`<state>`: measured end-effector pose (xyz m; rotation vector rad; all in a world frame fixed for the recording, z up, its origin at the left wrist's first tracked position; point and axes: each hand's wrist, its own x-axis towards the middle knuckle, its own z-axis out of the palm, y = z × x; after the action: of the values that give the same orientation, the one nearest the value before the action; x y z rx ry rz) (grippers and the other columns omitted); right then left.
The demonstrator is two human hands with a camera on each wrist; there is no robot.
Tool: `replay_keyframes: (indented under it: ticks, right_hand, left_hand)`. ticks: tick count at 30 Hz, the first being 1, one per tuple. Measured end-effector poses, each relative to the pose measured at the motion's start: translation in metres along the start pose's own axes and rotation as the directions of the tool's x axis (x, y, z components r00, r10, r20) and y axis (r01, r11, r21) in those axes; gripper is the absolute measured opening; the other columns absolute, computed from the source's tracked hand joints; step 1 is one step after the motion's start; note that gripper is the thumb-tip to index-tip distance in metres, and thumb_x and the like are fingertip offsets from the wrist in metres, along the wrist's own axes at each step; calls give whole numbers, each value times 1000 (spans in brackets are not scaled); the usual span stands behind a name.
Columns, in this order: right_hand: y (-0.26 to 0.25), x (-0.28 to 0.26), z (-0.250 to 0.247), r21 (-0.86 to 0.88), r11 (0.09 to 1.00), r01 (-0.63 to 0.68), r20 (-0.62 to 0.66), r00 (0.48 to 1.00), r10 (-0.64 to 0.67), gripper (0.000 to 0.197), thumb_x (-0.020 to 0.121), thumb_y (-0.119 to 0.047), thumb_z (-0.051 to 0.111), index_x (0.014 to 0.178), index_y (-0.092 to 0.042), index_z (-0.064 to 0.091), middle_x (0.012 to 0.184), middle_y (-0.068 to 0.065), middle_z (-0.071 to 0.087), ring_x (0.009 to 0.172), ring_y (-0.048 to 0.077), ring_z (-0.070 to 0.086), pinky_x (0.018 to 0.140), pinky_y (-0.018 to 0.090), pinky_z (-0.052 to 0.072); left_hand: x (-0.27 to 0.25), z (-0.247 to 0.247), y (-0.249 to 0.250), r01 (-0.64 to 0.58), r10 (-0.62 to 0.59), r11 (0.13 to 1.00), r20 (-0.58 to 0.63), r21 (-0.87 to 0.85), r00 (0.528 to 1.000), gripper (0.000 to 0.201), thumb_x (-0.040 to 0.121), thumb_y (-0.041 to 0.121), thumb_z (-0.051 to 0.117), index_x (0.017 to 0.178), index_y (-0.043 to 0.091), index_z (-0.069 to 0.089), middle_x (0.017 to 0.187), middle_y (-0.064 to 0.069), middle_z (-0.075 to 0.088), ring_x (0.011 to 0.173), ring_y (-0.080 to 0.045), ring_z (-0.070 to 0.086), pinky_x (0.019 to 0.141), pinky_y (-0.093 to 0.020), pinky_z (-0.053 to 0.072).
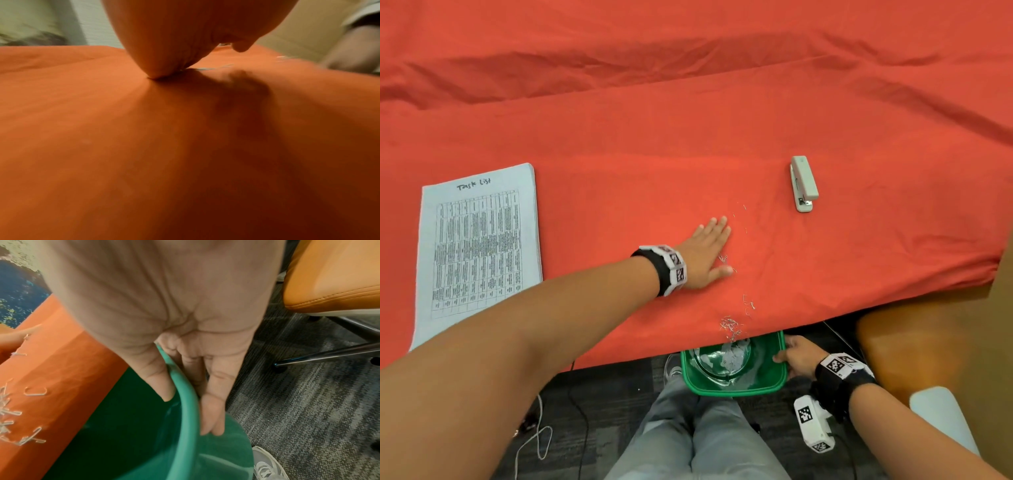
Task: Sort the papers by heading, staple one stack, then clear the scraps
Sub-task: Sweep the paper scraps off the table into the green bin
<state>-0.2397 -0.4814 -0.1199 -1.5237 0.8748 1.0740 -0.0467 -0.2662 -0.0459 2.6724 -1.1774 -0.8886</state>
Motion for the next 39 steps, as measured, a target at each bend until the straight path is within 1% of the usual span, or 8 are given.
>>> replay_keyframes:
  ticks: [4,8,12,18,25,28,31,39]
  right_hand:
    - [-2,1,0,4,1000,-5,-7,1000,5,32,85,14,46,116,7,54,113,33,63,101,48,63,85,61,50]
    - [-3,3,1,11,1000,-8,-9,1000,9,31,85,13,46,115,8,54,112,33,63,101,48,63,86,62,50]
    - [-4,4,3,11,1000,0,-10,1000,0,32,84,12,48,115,7,54,110,31,65,99,47,64,84,61,51]
    - [-3,6,2,24,1000,7,-28,1000,-6,23,84,13,49,101,0,57,113,35,62,102,54,60,85,65,48]
    - [6,7,-3,77,997,10,-28,1000,-8,24,86,14,47,100,-3,58,94,21,68,78,34,67,64,41,59]
    - [8,4,-5,97,995,-5,-25,1000,7,26,86,14,46,93,-7,59,88,16,69,76,32,67,57,37,58]
    - [10,3,-7,74,997,4,-23,1000,-2,26,85,13,47,96,-7,60,94,18,70,86,37,68,64,41,59]
    - [9,5,-6,47,999,4,-24,1000,-3,25,84,11,48,100,-3,60,106,26,68,97,43,66,81,57,54]
  left_hand:
    - [-45,33,29,-238,225,968,153,74,962,92,89,71,17,148,10,-20,154,-11,-29,144,-25,-23,119,-43,-5]
    - [-78,54,50,-394,372,919,272,26,887,90,92,65,25,148,10,-17,155,-11,-27,144,-24,-23,120,-42,-4]
    - [-77,41,57,-486,475,874,229,-11,850,83,95,58,30,151,10,-10,157,-8,-21,146,-20,-17,120,-37,-6]
    - [6,-32,26,-184,184,983,-20,12,983,80,96,53,33,151,5,0,159,-15,-9,148,-25,-6,122,-40,4]
    - [67,-49,-3,54,-56,997,-29,-52,998,81,96,53,32,151,3,-1,159,-16,-10,148,-28,-6,121,-41,4]
    - [61,-31,7,-22,21,999,-10,-26,1000,83,95,53,35,151,3,-2,159,-16,-13,148,-28,-9,121,-40,1]
    - [40,-14,22,-174,174,985,36,-1,984,86,94,54,36,151,3,-3,158,-16,-14,147,-28,-11,121,-41,0]
    - [-37,31,52,-477,459,879,258,11,850,83,96,56,31,151,6,-7,158,-11,-17,147,-22,-14,121,-37,-3]
